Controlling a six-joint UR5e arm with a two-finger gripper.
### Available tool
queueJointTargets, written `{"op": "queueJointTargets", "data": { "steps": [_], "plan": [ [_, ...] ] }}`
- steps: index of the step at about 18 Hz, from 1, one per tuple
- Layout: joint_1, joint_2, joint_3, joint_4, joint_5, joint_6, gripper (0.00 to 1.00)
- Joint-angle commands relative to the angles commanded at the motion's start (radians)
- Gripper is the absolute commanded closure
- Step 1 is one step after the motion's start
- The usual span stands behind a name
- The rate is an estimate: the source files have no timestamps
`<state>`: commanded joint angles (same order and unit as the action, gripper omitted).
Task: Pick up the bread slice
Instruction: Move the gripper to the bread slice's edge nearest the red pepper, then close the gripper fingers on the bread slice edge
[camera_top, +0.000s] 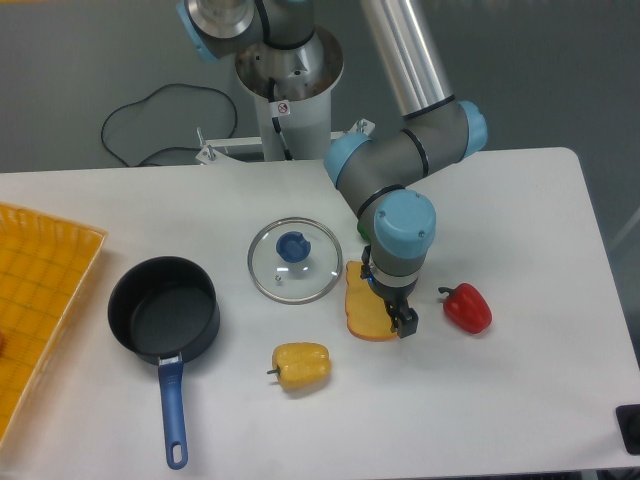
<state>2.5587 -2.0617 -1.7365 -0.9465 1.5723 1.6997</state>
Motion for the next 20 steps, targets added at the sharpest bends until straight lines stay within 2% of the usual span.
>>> {"op": "queueJointTargets", "data": {
  "steps": [7,20],
  "plan": [
    [-0.002,-0.003,-0.026,0.035,0.000,0.002,0.00],
    [-0.003,-0.017,-0.026,0.041,0.002,0.000,0.00]
  ]
}}
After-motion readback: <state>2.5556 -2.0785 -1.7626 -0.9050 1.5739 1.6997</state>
